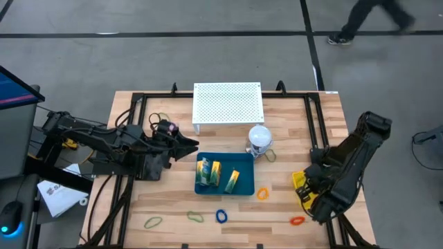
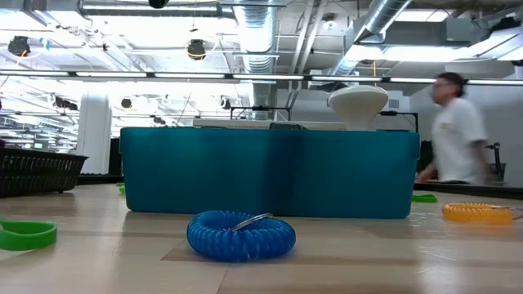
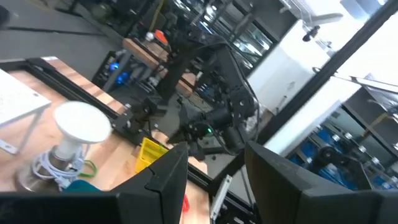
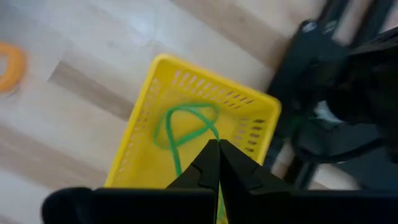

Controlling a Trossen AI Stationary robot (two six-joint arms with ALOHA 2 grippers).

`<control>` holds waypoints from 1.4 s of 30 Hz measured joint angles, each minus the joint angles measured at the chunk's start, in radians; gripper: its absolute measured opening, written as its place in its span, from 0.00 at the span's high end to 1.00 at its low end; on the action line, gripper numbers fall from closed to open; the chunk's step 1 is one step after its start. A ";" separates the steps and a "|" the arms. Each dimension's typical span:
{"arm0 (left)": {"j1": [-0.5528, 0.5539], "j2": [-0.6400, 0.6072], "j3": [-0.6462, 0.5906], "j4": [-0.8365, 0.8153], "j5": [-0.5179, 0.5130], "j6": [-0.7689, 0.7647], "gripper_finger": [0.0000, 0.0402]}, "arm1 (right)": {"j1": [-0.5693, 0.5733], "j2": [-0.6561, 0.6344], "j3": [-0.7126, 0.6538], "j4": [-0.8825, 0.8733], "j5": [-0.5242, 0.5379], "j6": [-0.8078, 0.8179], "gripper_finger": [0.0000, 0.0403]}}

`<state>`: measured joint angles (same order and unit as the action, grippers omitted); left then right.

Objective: Pick & Place Office Desk Supplies
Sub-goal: Put the green rubber band into the yellow bin

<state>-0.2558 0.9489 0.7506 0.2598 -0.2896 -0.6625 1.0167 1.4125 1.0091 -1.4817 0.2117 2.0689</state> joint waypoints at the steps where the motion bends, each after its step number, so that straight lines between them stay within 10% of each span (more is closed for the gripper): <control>1: 0.000 0.000 0.000 0.007 -0.011 0.000 0.61 | 0.007 -0.017 -0.016 0.024 0.000 0.000 1.00; 31: 0.069 0.000 0.000 0.018 -0.062 0.000 0.61 | 0.065 -0.067 -0.097 0.113 0.025 -0.008 0.80; 42: 0.069 0.000 0.000 0.018 -0.075 0.000 0.61 | -0.027 -0.132 -0.096 0.138 0.199 -0.003 0.79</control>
<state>-0.1871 0.9485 0.7506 0.2779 -0.3642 -0.6628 0.9901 1.2806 0.9131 -1.3441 0.4111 2.0663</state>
